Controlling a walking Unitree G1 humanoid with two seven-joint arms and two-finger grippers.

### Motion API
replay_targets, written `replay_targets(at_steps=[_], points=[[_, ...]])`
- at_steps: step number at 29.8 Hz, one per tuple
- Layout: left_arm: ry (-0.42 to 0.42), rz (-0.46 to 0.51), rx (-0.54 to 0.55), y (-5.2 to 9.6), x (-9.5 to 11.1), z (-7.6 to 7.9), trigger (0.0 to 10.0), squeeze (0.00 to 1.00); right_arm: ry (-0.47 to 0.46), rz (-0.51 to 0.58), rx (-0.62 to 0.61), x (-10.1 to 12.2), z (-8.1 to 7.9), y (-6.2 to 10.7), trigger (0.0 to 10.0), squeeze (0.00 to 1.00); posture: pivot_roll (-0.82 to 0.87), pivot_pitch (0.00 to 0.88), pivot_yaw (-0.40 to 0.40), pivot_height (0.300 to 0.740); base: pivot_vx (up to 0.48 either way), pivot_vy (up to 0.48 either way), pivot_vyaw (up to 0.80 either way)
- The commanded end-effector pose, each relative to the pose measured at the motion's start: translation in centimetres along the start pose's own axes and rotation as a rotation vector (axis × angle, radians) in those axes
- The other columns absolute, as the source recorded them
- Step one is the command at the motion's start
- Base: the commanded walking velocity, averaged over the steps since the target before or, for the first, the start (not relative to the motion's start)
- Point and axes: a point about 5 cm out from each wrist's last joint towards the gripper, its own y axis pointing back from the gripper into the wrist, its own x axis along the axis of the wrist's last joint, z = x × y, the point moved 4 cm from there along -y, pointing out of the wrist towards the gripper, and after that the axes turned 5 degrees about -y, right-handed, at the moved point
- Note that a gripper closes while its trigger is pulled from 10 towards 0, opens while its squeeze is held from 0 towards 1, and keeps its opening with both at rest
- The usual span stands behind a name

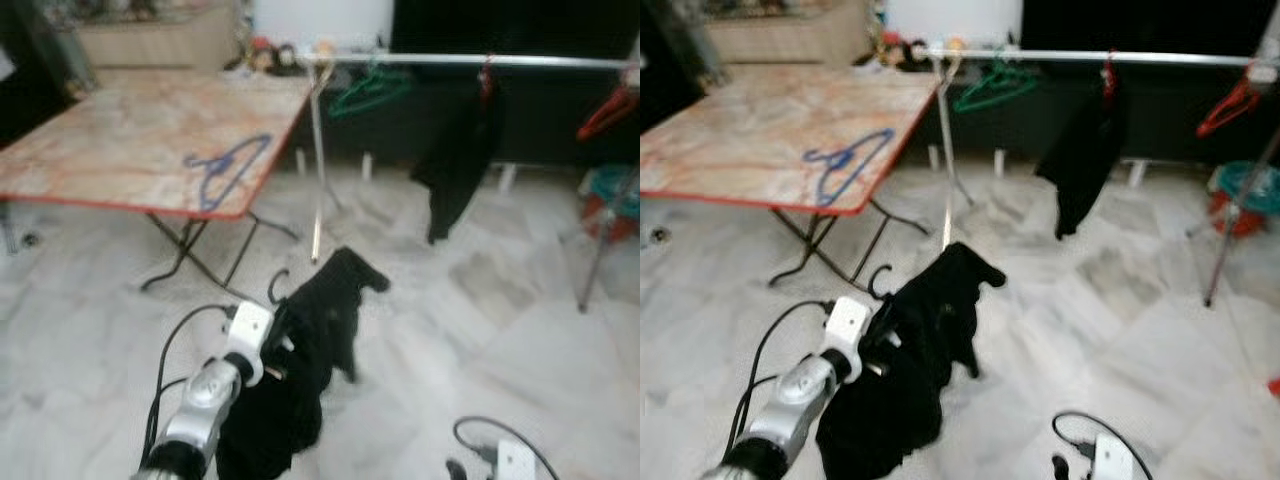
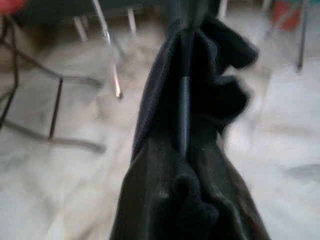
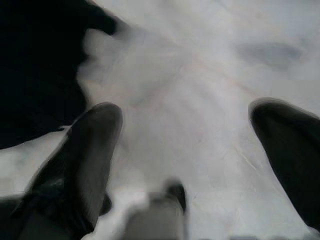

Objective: Hang hanger

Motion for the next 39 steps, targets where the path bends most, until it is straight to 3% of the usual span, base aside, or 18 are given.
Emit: replay_targets(at_steps=[1, 19, 31, 39], points=[[-0.019, 0.044, -0.014, -0.47, 1.32, -0.05, 10.0, 0.0, -0.013, 0.002, 0.001, -0.27, -0.19, 0.06, 10.0, 0.0, -0.05, 0.0, 0.066, 0.74, 0.0, 0.0, 0.0], [-0.042, 0.043, -0.067, -0.74, 1.41, 0.74, 10.0, 0.0, -0.026, 0.009, -0.005, -0.22, -0.14, 0.07, 10.0, 0.0, -0.05, 0.0, 0.064, 0.74, 0.0, 0.0, 0.0], [-0.039, 0.051, -0.073, -0.73, 1.52, 0.83, 10.0, 0.0, -0.033, 0.009, -0.009, -0.27, -0.12, 0.09, 10.0, 0.0, -0.05, 0.0, 0.065, 0.74, 0.0, -0.367, 0.0], [-0.029, 0.049, -0.058, -0.73, 1.46, 0.7, 10.0, 0.0, -0.037, 0.01, -0.013, -0.3, -0.07, 0.1, 10.0, 0.0, -0.05, 0.0, 0.064, 0.74, 0.0, -0.211, -0.61]])
